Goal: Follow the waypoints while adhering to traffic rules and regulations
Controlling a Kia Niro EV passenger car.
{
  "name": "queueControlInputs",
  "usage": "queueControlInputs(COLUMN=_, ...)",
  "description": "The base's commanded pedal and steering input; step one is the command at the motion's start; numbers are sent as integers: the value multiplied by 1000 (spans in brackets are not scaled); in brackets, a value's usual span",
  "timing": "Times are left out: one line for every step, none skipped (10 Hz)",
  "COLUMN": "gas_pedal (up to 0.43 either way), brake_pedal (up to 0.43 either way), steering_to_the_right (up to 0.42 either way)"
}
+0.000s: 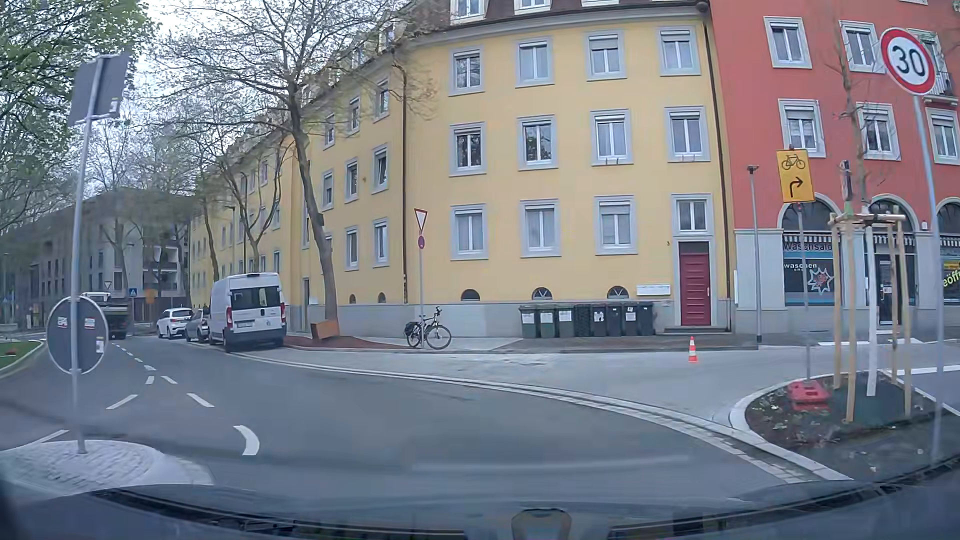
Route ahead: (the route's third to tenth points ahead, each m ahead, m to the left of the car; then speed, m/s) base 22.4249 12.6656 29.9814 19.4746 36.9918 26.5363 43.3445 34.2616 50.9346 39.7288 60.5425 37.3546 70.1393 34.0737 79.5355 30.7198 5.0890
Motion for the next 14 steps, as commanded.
queueControlInputs(gas_pedal=59, brake_pedal=0, steering_to_the_right=-122)
queueControlInputs(gas_pedal=59, brake_pedal=0, steering_to_the_right=-144)
queueControlInputs(gas_pedal=59, brake_pedal=0, steering_to_the_right=-170)
queueControlInputs(gas_pedal=59, brake_pedal=0, steering_to_the_right=-194)
queueControlInputs(gas_pedal=59, brake_pedal=0, steering_to_the_right=-213)
queueControlInputs(gas_pedal=59, brake_pedal=0, steering_to_the_right=-232)
queueControlInputs(gas_pedal=59, brake_pedal=0, steering_to_the_right=-249)
queueControlInputs(gas_pedal=59, brake_pedal=0, steering_to_the_right=-260)
queueControlInputs(gas_pedal=67, brake_pedal=0, steering_to_the_right=-272)
queueControlInputs(gas_pedal=67, brake_pedal=0, steering_to_the_right=-285)
queueControlInputs(gas_pedal=79, brake_pedal=0, steering_to_the_right=-295)
queueControlInputs(gas_pedal=79, brake_pedal=0, steering_to_the_right=-305)
queueControlInputs(gas_pedal=79, brake_pedal=0, steering_to_the_right=-309)
queueControlInputs(gas_pedal=79, brake_pedal=0, steering_to_the_right=-309)
